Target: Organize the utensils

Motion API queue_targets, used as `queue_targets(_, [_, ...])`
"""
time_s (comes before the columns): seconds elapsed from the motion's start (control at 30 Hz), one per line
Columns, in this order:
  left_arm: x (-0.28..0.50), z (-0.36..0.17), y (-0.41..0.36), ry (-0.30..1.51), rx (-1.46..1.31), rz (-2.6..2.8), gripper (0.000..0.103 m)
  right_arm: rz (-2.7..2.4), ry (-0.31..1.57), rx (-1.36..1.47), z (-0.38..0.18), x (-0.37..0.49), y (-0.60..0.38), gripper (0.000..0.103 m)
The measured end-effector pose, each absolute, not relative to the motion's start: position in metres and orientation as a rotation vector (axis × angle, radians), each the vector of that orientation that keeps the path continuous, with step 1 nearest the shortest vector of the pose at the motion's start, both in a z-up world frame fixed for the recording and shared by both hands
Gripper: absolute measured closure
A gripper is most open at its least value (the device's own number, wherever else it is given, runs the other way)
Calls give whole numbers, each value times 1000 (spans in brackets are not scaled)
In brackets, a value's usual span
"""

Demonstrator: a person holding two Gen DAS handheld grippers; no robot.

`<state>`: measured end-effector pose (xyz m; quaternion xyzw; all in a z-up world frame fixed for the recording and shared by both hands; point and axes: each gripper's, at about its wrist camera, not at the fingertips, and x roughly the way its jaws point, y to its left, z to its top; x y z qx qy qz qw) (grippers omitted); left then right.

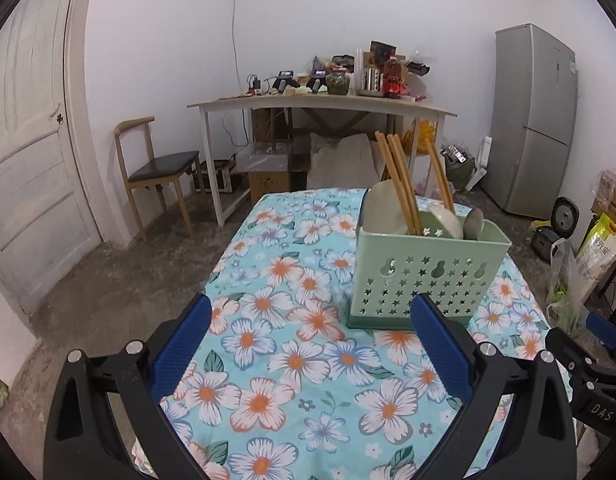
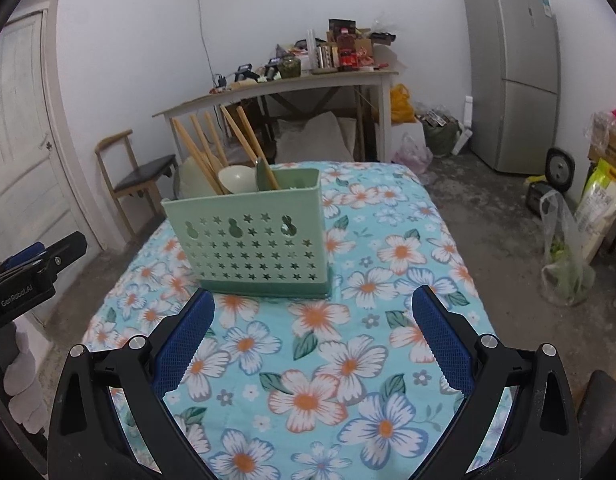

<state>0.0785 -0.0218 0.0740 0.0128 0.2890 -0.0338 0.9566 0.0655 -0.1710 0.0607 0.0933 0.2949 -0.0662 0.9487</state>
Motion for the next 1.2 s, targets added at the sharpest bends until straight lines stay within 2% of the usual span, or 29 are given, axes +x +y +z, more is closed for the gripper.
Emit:
queue_targets(0.5, [96, 50, -12, 691, 25, -44, 6, -194, 677, 164, 52, 76, -173, 8])
queue_targets(1.2, [106, 38, -1, 733, 37, 42, 6, -292, 698, 159, 49, 79, -204, 8])
